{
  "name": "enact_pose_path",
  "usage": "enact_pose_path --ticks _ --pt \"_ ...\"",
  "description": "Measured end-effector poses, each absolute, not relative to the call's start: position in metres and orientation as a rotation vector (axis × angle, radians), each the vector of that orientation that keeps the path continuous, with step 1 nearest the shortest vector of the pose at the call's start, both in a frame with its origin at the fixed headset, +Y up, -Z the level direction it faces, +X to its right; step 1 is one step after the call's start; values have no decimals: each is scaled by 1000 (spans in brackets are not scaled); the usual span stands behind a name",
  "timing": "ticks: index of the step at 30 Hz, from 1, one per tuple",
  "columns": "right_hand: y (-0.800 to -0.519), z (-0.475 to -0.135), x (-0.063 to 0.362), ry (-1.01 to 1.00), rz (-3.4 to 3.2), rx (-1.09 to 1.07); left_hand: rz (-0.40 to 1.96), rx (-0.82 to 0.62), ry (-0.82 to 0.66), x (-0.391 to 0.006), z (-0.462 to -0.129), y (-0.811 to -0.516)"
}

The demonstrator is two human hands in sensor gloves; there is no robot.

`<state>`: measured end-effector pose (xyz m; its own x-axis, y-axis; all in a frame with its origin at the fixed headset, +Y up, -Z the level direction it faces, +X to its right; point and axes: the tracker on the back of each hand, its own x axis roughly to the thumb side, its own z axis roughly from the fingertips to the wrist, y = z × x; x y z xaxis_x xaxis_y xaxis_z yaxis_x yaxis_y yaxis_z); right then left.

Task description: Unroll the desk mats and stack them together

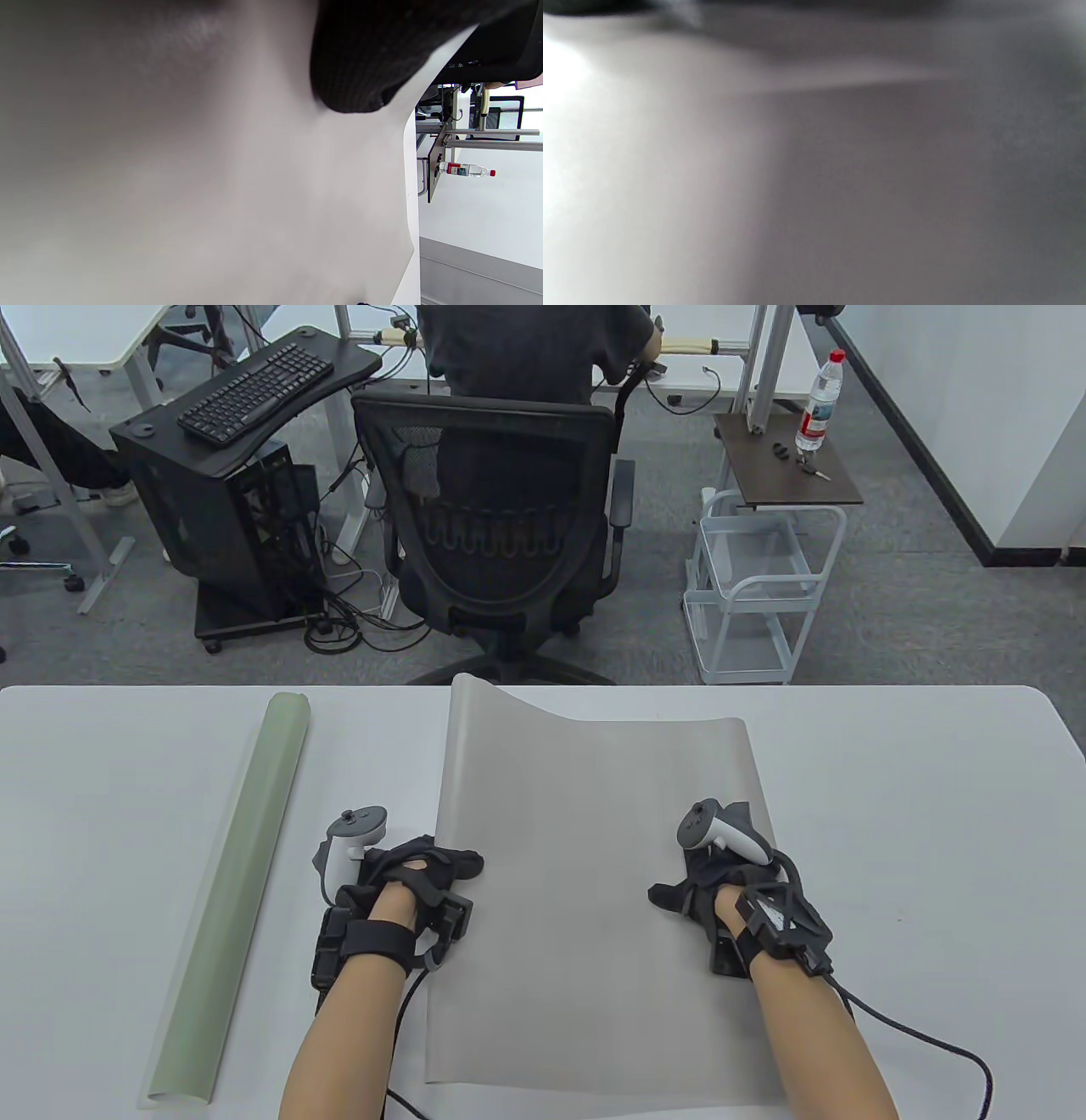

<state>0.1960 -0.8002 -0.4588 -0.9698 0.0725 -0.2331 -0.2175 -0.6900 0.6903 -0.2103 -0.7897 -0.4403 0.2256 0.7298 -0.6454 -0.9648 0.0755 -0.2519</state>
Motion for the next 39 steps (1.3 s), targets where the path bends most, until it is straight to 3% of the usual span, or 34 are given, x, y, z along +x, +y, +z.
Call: enact_pose_path --ticks 15,32,39 --pt "-801 -459 196 1159 2738 -283 1463 -749 249 -209 -443 -794" --pt "-802 -459 197 1152 2739 -285 1322 -702 452 -241 -441 -797" --pt "-802 -459 197 1154 2743 -287 1316 -698 393 -239 -443 -792"
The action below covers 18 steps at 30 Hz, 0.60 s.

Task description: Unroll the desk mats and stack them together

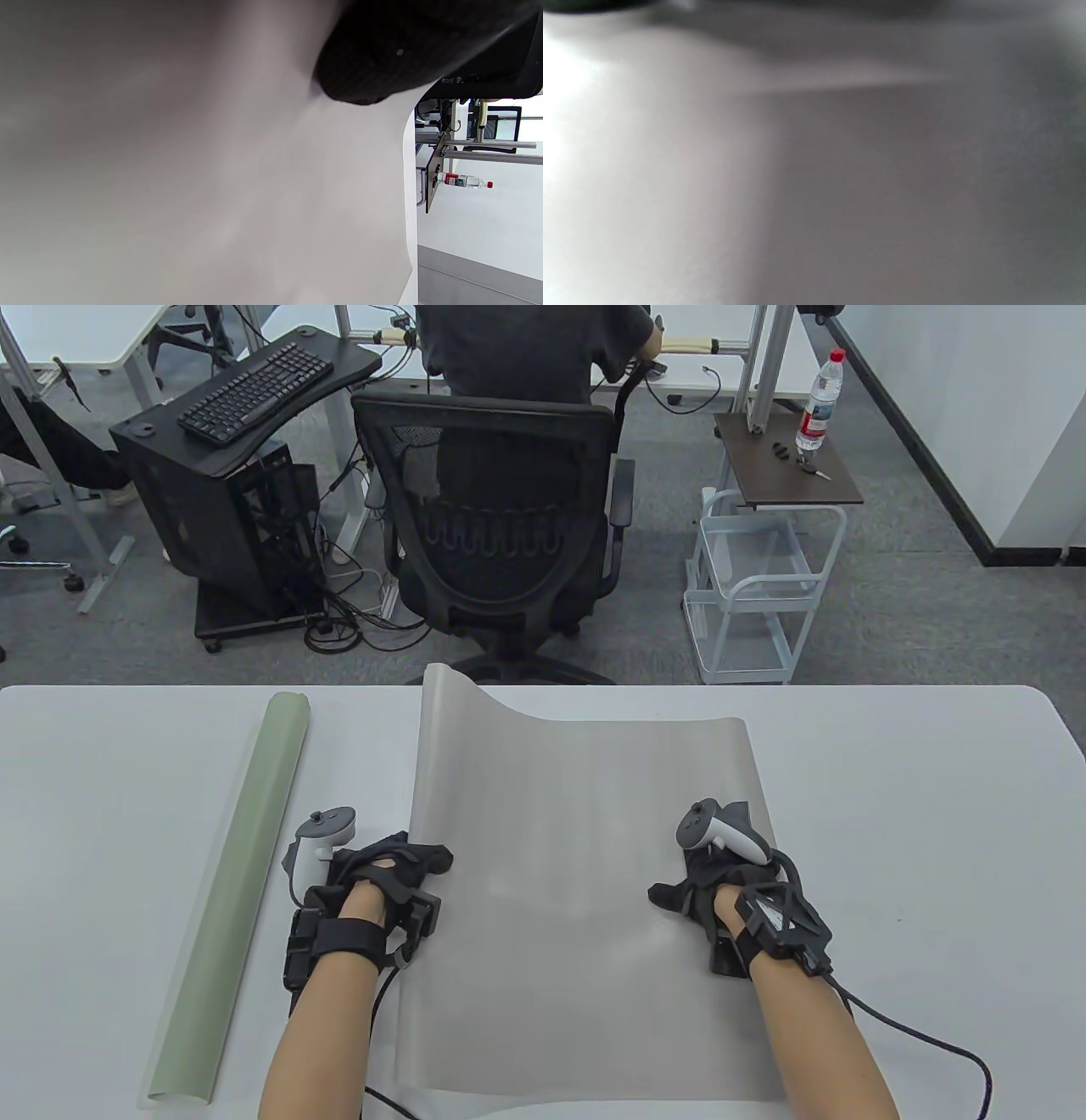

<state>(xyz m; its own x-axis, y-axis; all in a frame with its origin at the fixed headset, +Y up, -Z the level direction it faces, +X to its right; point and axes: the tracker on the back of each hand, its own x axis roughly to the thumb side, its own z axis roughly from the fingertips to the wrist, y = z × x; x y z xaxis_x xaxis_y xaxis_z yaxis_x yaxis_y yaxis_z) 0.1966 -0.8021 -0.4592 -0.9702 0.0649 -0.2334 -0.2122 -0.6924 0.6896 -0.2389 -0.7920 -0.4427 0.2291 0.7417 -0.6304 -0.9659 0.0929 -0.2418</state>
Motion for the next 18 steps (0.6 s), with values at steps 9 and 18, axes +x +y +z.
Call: enact_pose_path --ticks 9,18 --pt "-802 -459 196 1155 2744 -289 1378 -709 354 -249 -442 -790" --pt "-803 -459 196 1147 2742 -288 1332 -694 389 -273 -441 -784"
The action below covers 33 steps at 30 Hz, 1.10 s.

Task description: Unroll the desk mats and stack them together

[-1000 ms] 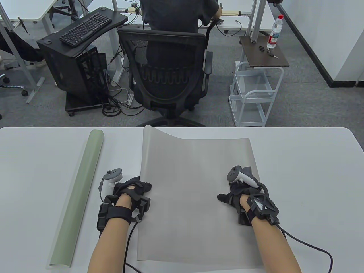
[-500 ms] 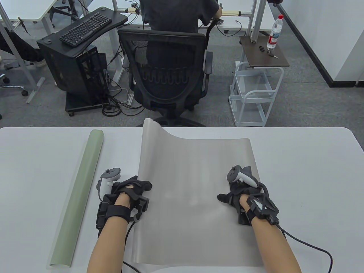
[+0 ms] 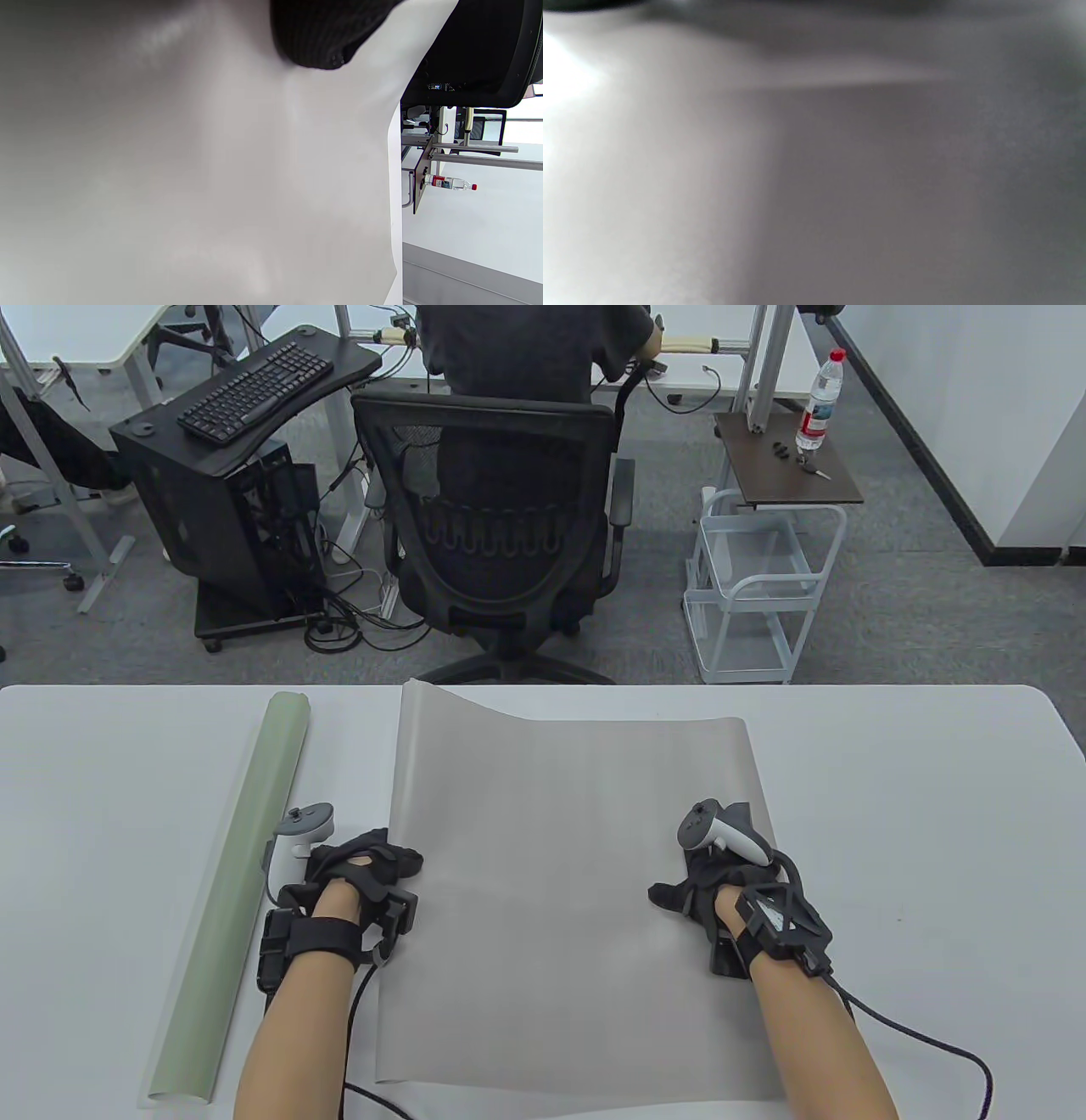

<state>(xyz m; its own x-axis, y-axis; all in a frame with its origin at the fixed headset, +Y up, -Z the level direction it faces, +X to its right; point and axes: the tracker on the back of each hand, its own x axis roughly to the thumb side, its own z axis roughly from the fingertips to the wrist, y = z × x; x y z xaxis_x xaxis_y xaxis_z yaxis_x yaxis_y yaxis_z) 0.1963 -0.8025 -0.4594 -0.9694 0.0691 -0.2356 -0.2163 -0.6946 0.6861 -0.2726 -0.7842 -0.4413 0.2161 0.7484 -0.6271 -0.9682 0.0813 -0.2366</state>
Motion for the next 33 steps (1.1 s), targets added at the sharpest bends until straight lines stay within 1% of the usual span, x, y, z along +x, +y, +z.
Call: enact_pose_path --ticks 3,4,5,13,21,33 --pt "-802 -460 196 1150 2744 -292 1308 -669 416 -277 -441 -784" --pt "-802 -460 196 1151 2743 -291 1310 -694 419 -278 -442 -785" --pt "-802 -460 196 1149 2742 -291 1312 -713 406 -279 -443 -786" --pt "-803 -460 196 1143 2747 -290 1345 -711 376 -270 -444 -789" --pt "-803 -459 196 1150 2742 -295 1368 -672 396 -292 -441 -783" --pt "-803 -459 197 1146 2740 -292 1285 -626 523 -312 -441 -785"
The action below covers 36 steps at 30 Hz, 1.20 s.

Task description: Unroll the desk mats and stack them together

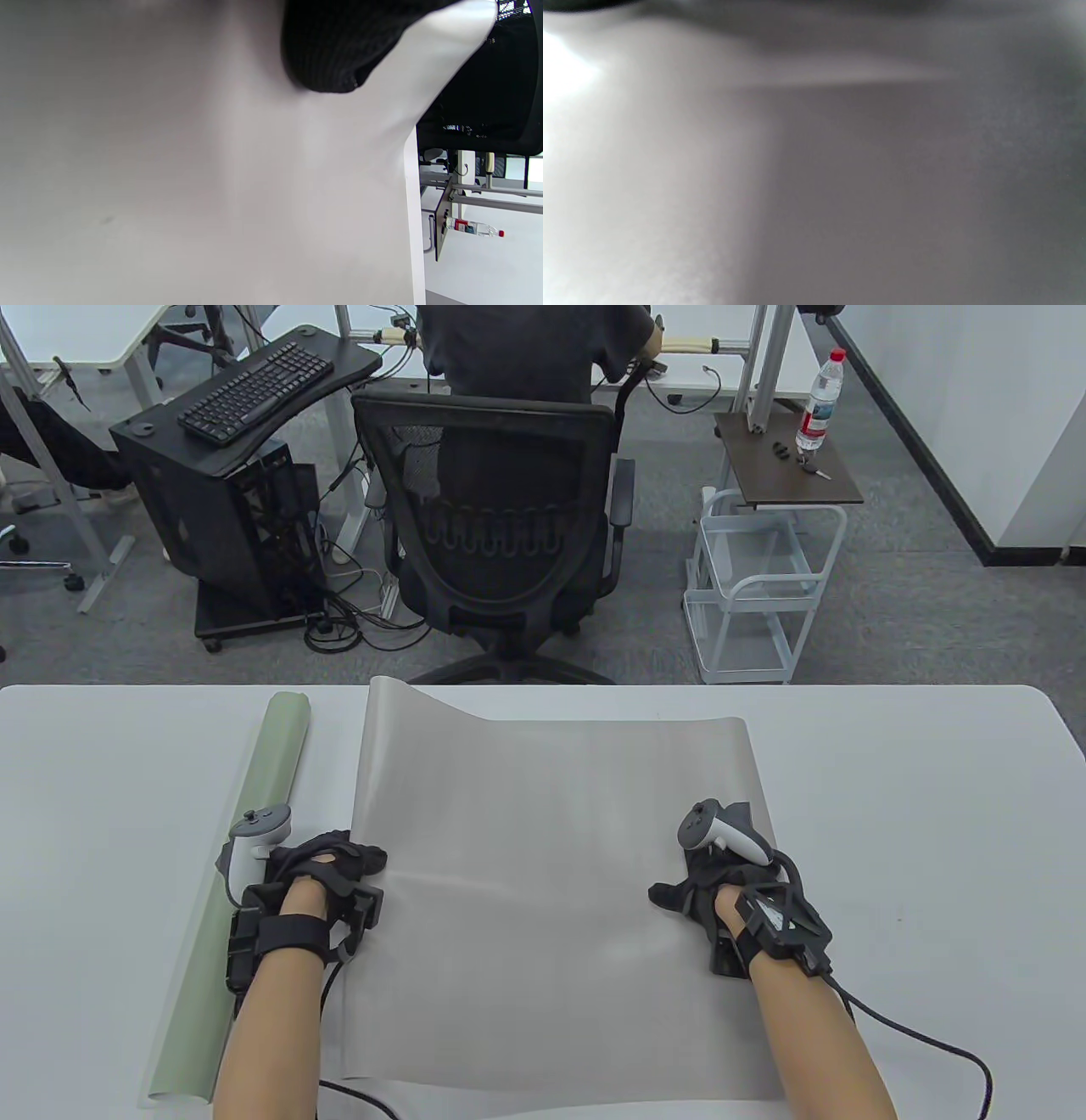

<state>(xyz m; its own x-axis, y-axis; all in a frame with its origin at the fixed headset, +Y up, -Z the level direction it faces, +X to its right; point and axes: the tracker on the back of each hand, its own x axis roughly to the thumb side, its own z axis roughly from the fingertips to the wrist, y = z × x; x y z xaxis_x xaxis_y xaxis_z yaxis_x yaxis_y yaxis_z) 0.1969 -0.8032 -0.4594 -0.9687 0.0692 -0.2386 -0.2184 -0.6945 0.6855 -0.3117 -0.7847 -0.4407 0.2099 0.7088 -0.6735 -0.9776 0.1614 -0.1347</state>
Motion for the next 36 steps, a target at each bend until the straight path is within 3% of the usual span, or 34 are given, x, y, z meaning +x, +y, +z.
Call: enact_pose_path --ticks 27,36 --pt "-803 -460 197 1169 2741 -297 1204 -537 583 -348 -435 -770" --pt "-804 -460 197 1162 2752 -297 1149 -546 497 -342 -440 -769"
